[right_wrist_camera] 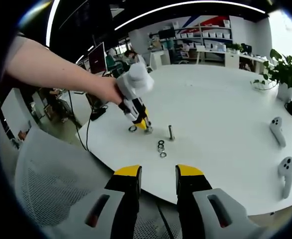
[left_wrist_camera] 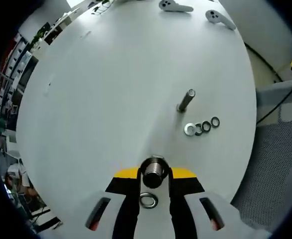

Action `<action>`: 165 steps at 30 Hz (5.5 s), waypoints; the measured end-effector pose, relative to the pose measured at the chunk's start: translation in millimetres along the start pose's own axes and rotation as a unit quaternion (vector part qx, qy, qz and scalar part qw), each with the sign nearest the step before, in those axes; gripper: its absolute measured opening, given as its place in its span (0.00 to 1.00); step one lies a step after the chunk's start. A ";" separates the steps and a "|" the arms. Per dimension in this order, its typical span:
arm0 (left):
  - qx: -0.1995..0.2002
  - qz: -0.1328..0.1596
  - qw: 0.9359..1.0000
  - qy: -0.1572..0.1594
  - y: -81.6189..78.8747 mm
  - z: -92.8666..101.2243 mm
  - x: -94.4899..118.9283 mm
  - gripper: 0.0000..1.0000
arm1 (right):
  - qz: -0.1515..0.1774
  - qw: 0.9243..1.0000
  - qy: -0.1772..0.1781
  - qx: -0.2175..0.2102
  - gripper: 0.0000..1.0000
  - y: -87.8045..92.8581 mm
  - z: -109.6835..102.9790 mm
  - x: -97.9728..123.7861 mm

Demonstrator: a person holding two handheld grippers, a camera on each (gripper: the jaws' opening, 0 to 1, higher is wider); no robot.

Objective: Place the washer onto the threaded stud by aligning its center hole with the stud, sliding it down to the base, and recovering from edge contact or off-axis alignment until the washer reaches the visible bottom stop.

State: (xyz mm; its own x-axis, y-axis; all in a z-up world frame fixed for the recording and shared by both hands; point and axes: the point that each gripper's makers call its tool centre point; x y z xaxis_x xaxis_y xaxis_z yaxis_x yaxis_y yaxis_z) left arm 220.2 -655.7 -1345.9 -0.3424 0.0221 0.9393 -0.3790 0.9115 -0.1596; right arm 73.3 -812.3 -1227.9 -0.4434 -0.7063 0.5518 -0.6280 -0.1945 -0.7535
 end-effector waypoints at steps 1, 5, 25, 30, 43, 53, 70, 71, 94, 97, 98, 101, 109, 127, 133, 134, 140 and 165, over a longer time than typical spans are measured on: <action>0.001 0.000 1.000 0.001 -0.3 0.7 -1.9 0.19 | 0.000 1.000 0.000 0.000 0.29 0.0 -0.2 0.1; 0.002 -0.008 1.000 0.004 3.3 2.2 -8.7 0.19 | -0.002 1.000 -0.001 0.001 0.29 0.4 -0.7 -0.1; 0.020 -0.020 1.000 -0.001 13.7 6.1 -12.0 0.25 | -0.002 1.000 -0.004 0.004 0.29 0.1 -2.3 -0.5; 0.046 -0.005 0.999 -0.002 11.1 3.9 -7.0 0.28 | -0.007 1.000 -0.007 0.007 0.29 1.3 -3.5 -1.4; 0.124 0.017 0.992 -0.027 43.1 -21.4 17.5 0.29 | -0.009 1.000 -0.009 0.009 0.30 1.9 -5.2 -1.6; 0.156 0.032 0.986 -0.041 68.4 -24.3 38.8 0.29 | -0.014 1.000 -0.012 0.011 0.30 2.9 -6.6 -2.4; 0.177 0.015 0.984 -0.029 92.5 -19.3 28.6 0.29 | -0.008 1.000 -0.005 0.005 0.30 1.6 -3.7 -0.5; 0.179 0.014 0.984 -0.025 92.1 -17.5 26.5 0.29 | -0.006 1.000 -0.004 0.005 0.30 1.2 -3.6 -0.4; 0.181 -0.009 0.983 -0.016 75.6 -13.2 -17.7 0.29 | -0.006 1.000 0.007 -0.004 0.30 2.6 1.1 1.2; 0.183 -0.014 0.983 -0.011 74.6 -14.7 -20.9 0.29 | -0.005 1.000 0.008 -0.005 0.30 2.5 1.9 1.2; 0.177 -0.017 0.984 -0.011 74.2 -12.5 -18.7 0.29 | -0.005 1.000 0.008 -0.005 0.30 2.6 1.9 1.2; 0.170 -0.021 0.985 -0.008 74.4 -12.6 -18.7 0.28 | -0.008 1.000 0.007 -0.003 0.30 3.0 1.3 0.9; 0.161 -0.035 0.986 -0.009 75.0 -11.1 -18.0 0.20 | -0.010 1.000 0.008 -0.003 0.30 3.8 1.6 0.8; 0.123 -0.041 0.991 0.004 89.0 2.9 -12.1 0.22 | -0.009 1.000 0.008 -0.003 0.29 3.3 1.8 1.1; 0.132 -0.053 0.990 0.001 88.0 2.0 -13.9 0.22 | -0.007 1.000 0.008 -0.004 0.29 2.8 1.8 1.3; 0.133 -0.055 0.990 0.000 88.0 2.3 -13.6 0.22 | -0.008 1.000 0.007 -0.004 0.29 2.9 1.6 1.1; 0.156 -0.059 0.986 0.000 87.4 2.7 -12.5 0.23 | -0.006 1.000 0.008 -0.004 0.29 2.5 2.1 1.3; 0.150 -0.058 0.987 0.000 87.0 3.7 -11.8 0.19 | -0.004 1.000 0.010 -0.007 0.29 2.2 2.2 1.9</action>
State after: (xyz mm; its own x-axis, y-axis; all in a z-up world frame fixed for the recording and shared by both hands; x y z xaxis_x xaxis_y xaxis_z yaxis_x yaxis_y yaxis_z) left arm 188.1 -578.3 -1372.0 -0.2819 -0.0762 0.9564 -0.6531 0.7455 -0.1331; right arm 72.5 -815.6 -1229.3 -0.4498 -0.6914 0.5654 -0.6404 -0.1916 -0.7438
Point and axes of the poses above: the point that each gripper's makers call its tool centre point, and the gripper's own axes: x roughly backward along the fingers, z roughly to its right, y roughly out of its underside, and after that the axes turned 15 degrees about -y, right-handed
